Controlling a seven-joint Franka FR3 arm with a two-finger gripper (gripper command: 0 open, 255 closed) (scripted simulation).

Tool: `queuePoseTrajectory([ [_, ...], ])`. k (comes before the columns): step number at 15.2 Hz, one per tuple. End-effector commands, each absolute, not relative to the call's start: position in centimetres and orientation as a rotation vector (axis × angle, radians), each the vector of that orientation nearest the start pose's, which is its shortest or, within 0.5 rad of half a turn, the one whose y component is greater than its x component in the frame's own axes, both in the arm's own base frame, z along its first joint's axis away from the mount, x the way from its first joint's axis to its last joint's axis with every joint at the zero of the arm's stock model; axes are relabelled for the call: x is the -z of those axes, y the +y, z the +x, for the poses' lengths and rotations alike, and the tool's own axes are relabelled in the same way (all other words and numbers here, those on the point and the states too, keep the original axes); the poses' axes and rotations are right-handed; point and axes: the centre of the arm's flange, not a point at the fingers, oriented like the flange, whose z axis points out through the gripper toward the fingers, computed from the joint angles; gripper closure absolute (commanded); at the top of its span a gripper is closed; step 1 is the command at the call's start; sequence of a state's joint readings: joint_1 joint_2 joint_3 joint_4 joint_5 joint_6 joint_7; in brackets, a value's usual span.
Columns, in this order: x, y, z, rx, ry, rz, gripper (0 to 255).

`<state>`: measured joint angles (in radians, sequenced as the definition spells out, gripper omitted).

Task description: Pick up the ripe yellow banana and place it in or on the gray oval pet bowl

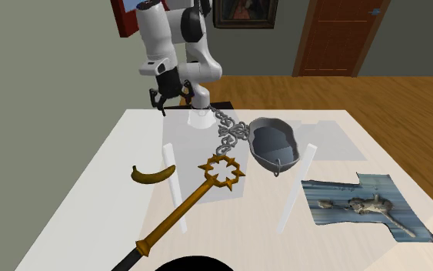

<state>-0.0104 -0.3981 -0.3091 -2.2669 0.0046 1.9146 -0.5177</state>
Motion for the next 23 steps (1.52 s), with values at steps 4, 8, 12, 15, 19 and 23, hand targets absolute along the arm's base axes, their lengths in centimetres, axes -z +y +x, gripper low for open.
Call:
queuePoseTrajectory([
  [4,-49.2,-19.7,45.5,0.132,-0.394,-3.003,0],
  [8,-47.5,-23.4,48.8,0.145,-0.441,-2.988,0],
  [12,-45.9,-27.1,52.3,0.159,-0.489,-2.973,0],
  [15,-44.6,-29.8,55.1,0.169,-0.524,-2.960,0],
  [19,-43.0,-32.0,57.6,0.178,-0.555,-2.949,0],
  [23,-40.9,-31.6,57.7,0.178,-0.555,-2.949,0],
])
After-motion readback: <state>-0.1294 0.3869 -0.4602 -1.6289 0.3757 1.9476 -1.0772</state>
